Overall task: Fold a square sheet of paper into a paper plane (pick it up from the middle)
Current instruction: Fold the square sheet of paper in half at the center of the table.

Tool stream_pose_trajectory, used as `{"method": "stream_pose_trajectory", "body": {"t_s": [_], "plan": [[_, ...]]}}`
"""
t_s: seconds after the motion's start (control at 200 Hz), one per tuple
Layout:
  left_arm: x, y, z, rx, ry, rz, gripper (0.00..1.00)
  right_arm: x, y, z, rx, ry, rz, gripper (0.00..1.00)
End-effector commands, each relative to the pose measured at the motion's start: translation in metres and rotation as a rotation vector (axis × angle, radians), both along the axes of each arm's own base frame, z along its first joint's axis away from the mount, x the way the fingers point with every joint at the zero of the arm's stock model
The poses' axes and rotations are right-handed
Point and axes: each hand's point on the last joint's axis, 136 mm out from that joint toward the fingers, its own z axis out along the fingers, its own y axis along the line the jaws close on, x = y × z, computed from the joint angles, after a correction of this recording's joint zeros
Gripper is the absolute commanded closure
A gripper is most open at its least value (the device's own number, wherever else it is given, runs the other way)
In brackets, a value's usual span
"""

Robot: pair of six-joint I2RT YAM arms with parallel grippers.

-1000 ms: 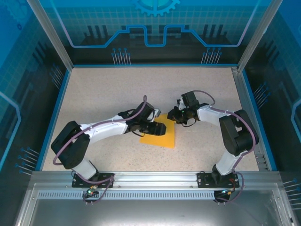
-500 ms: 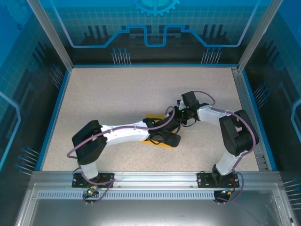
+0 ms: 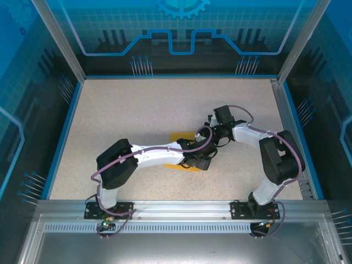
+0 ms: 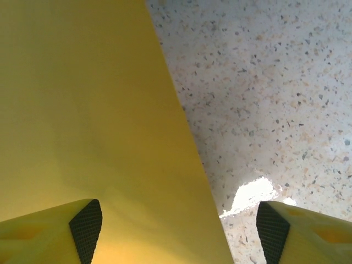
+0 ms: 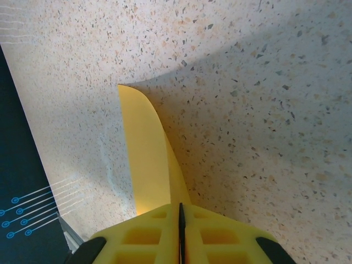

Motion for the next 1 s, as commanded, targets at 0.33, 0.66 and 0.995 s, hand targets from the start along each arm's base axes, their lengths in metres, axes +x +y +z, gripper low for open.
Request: {"method": "stream_pose_trajectory", "body": {"t_s": [0.33,0.66,0.995], "plan": [[0.021,0.007,0.014,0.089,-0.105,0.037,0.4,-0.002,-0.009,0.006,-0.001,0.007,-0.011,0.88],[0.024,0.006,0.028,0.067,-0.137,0.022,0.55,-0.003,-0.012,0.004,-0.018,0.017,-0.013,0.86],[0.029,0.015,0.037,0.035,-0.146,0.044,0.9,0.0,-0.012,0.006,-0.023,0.013,-0.014,0.75]]}}
